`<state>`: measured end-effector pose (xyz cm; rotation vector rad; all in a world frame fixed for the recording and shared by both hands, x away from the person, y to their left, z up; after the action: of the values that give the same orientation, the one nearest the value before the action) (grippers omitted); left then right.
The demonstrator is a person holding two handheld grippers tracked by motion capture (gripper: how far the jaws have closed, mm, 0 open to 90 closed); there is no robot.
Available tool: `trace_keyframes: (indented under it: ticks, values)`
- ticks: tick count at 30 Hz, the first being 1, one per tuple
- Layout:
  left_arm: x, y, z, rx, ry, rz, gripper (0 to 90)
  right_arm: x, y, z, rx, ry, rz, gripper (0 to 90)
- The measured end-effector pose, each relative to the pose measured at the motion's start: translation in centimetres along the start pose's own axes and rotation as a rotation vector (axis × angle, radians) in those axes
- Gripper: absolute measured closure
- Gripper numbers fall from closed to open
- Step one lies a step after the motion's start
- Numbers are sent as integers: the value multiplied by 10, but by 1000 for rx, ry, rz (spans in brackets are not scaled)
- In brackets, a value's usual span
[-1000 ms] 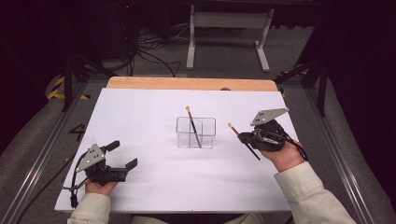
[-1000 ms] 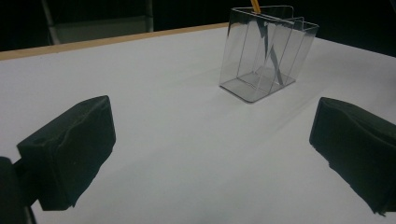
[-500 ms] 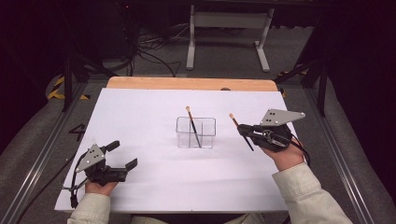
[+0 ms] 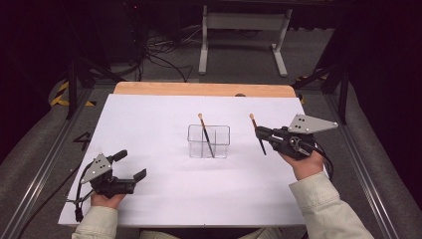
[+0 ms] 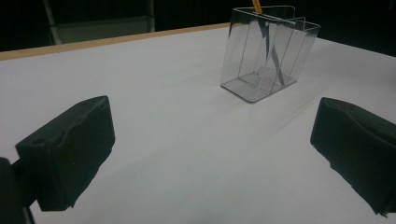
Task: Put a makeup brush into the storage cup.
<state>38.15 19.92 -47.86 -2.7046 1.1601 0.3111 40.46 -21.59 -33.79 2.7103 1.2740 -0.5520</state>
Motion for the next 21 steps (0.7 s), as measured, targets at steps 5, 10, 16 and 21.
trace_keyframes:
  ticks: [5,10,16,21]
  values:
    - [0,0,0,0,1,1,5,-2,1,-4,-3,62,-15,837]
    - [0,1,-1,6,6,7,4,-2,0,-7,-29,140,-45,837]
    - [0,2,-1,28,6,12,3,-1,0,-11,-37,191,-61,837]
    - [0,3,-1,33,10,26,3,2,0,-15,-54,216,-74,836]
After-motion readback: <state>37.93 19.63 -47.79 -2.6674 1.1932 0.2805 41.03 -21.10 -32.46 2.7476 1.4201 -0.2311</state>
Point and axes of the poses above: each handheld gripper's, and its own axes: x roughly forward along the jaws, z roughly out of its underside, y roughly to its right, the point moved 7 cm from there along x, roughly forward along the jaws, and after that the axes turned 10 degrees about x, right-handed, at the moved point
